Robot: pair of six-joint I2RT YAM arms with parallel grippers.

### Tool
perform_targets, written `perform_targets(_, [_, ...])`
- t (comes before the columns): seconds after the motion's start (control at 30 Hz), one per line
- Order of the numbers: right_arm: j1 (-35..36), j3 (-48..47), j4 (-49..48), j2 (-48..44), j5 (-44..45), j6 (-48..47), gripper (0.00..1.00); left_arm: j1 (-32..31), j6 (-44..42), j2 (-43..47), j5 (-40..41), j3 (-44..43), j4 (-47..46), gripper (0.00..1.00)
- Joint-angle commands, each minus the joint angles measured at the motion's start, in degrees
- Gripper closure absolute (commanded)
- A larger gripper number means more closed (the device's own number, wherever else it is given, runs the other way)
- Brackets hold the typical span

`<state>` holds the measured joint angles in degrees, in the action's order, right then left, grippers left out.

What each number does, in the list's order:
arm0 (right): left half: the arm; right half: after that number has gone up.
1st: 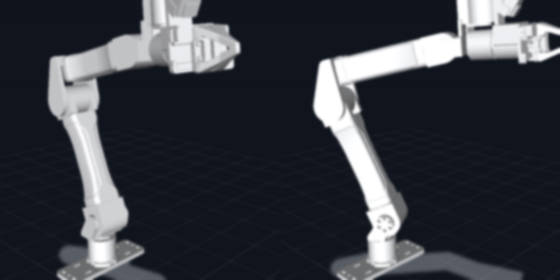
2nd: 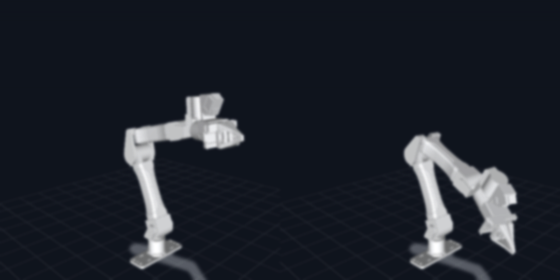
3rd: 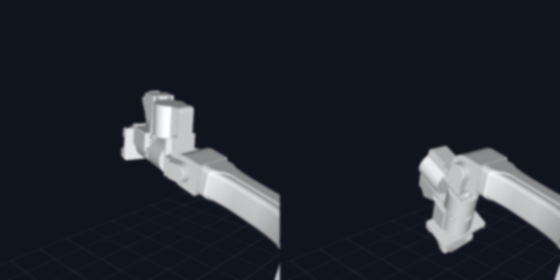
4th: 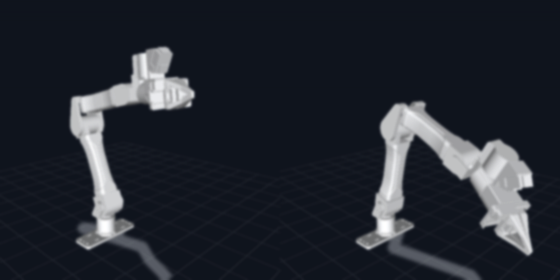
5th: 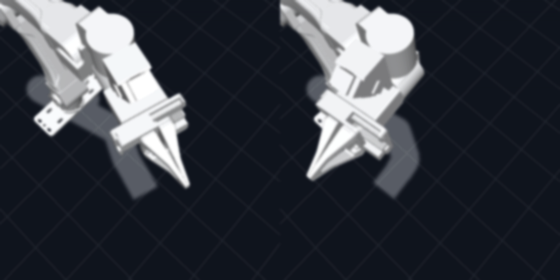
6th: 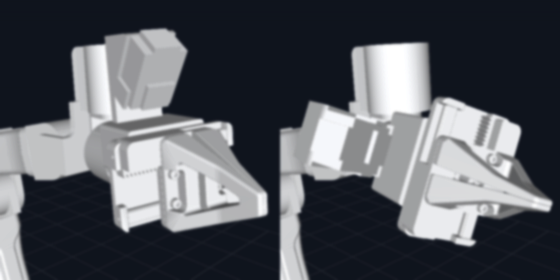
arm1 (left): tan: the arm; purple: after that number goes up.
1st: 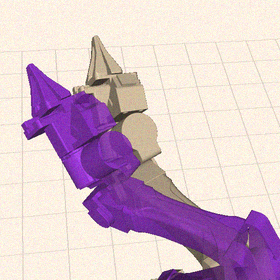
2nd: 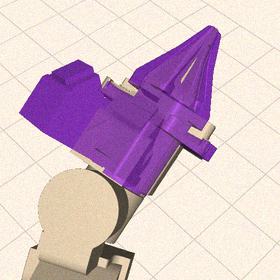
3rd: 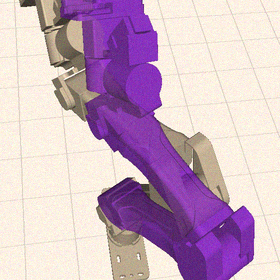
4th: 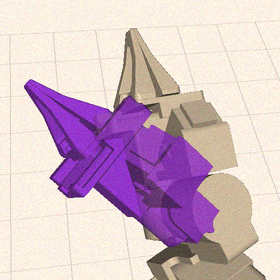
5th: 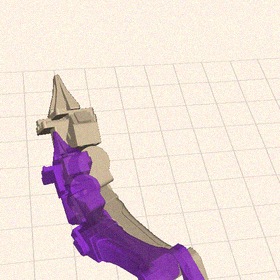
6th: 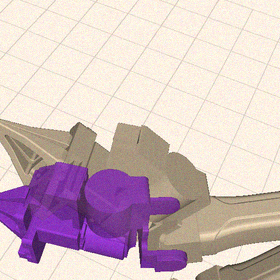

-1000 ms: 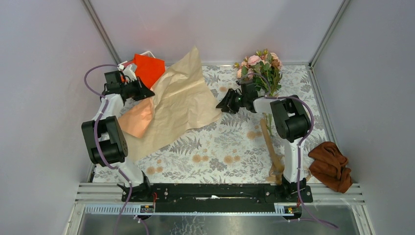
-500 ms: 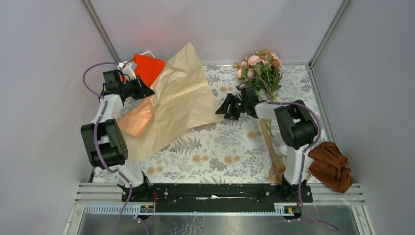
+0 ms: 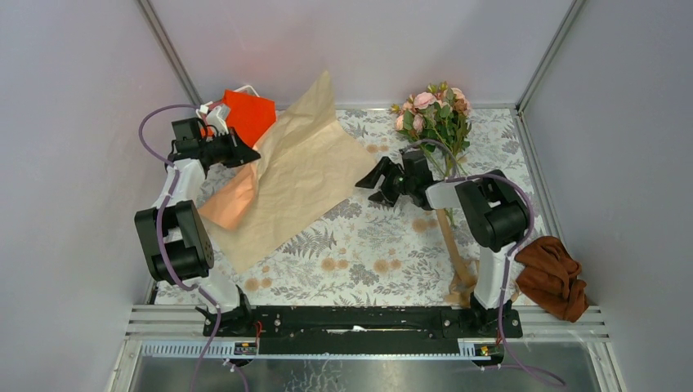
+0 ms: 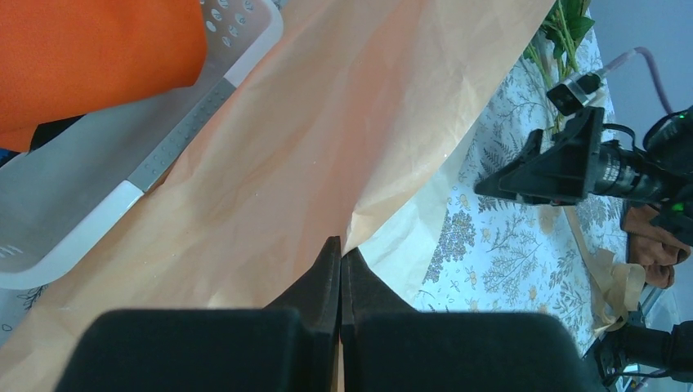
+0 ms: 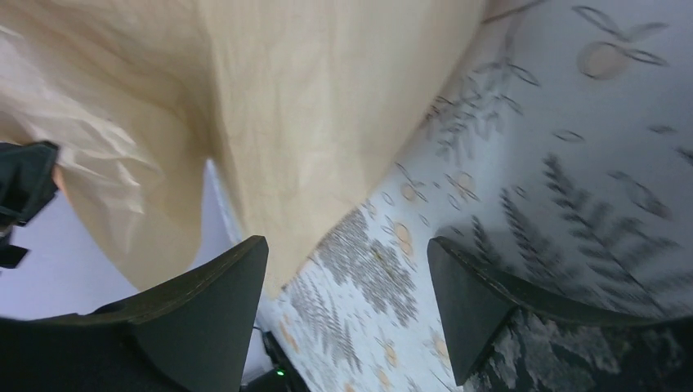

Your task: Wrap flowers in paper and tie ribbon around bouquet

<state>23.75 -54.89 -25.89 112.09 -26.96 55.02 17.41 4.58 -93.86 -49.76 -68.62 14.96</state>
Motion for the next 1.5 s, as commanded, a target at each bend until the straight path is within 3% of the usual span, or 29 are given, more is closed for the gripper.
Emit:
perform_targets(0.0, [2.62,-3.07,-8.24,6.44,0.47,9.36,0.19,0.12,-0.98,1.62,-1.95,0.75,-0.92,1.00])
perform_targets(0.23, [8.56,-4.39,-8.39,7.97,6.63,15.14,0.19,0.17,-1.02,1.67,-2.09,1.19,-0.95,1.00])
perform_targets(0.47, [14.05,4.40,-7.08,0.08,14.41,18.59,0.17,0.07,-0.57,1.44,-2.45,1.30,-1.40,1.00])
perform_targets(0.67, [14.73,5.36,-9.15,2.44,20.56,25.79,0.18,0.00,0.49,1.46,-2.81,1.35,-1.89,1.00])
perform_targets(1.37, [16.90,-7.28,-6.06,10.50,26.12,29.13,0.17,-0.38,0.76,1.44,-3.42,1.44,-2.56,1.00])
perform_targets(1.47, [16.88,-8.48,-6.70,10.81,26.33,28.47,0.22,-0.45,0.78,1.48,-3.45,1.38,-2.56,1.00])
